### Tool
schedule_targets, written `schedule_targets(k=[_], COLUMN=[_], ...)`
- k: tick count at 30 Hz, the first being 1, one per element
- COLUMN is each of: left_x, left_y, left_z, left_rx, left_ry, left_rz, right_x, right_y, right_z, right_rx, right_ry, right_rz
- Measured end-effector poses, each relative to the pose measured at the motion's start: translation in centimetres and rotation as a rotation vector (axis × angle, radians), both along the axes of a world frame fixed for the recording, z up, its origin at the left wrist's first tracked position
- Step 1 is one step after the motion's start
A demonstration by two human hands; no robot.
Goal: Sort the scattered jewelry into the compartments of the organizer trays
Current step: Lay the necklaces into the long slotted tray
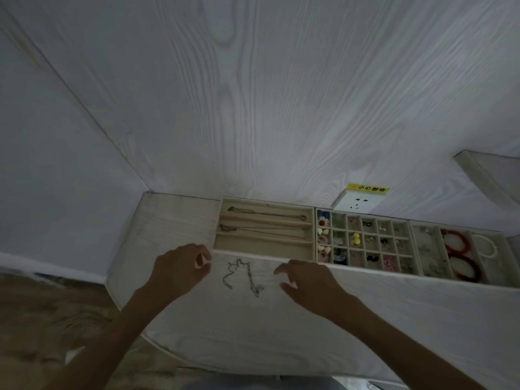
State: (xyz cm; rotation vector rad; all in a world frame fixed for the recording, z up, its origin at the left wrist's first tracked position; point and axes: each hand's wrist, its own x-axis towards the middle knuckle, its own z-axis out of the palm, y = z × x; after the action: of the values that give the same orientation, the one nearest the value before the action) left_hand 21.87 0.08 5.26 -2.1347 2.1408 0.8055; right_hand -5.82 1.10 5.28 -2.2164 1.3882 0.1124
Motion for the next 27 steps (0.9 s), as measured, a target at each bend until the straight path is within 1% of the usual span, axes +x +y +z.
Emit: schedule_targets(k=[4, 9, 12, 19, 21, 23, 25, 27], left_x=[-1.1, -3.1, -3.7, -2.9, -2.7, -2.8, -3.3, -4.2], left_y=[2.3, 3.3, 3.4, 3.6, 3.5, 3.5, 3.5, 3.5], left_z=[-2.8, -4.1, -4.3, -4.4, -4.1, -3.7, -3.3, -3.1], left_rx=[0.081, 0.045, 0.004, 0.008, 0.003, -0.045, -0.088, -0.062], left_ry=[0.023, 0.089, 0.131, 0.189, 0.168, 0.147, 0.203, 0.292], left_rz=[0.108, 0.263, 0.305, 0.257, 0.243, 0.216, 0.163, 0.05], right_x=[1.4, 3.1, 3.7, 3.4, 3.4, 3.5, 3.4, 3.5], right_y=[1.7, 1.9, 1.4, 0.6, 0.5, 0.4, 0.2, -0.1], right_z=[-2.6, -4.2, -4.7, -4.6, -4.6, -4.8, -4.7, -4.6], right_rx=[0.067, 0.063, 0.046, 0.109, 0.105, 0.107, 0.13, 0.165], right_ry=[-0.039, -0.133, -0.187, -0.122, -0.1, -0.082, -0.063, -0.037], right_rz=[0.01, -0.076, -0.095, -0.028, -0.044, -0.061, -0.069, -0.064])
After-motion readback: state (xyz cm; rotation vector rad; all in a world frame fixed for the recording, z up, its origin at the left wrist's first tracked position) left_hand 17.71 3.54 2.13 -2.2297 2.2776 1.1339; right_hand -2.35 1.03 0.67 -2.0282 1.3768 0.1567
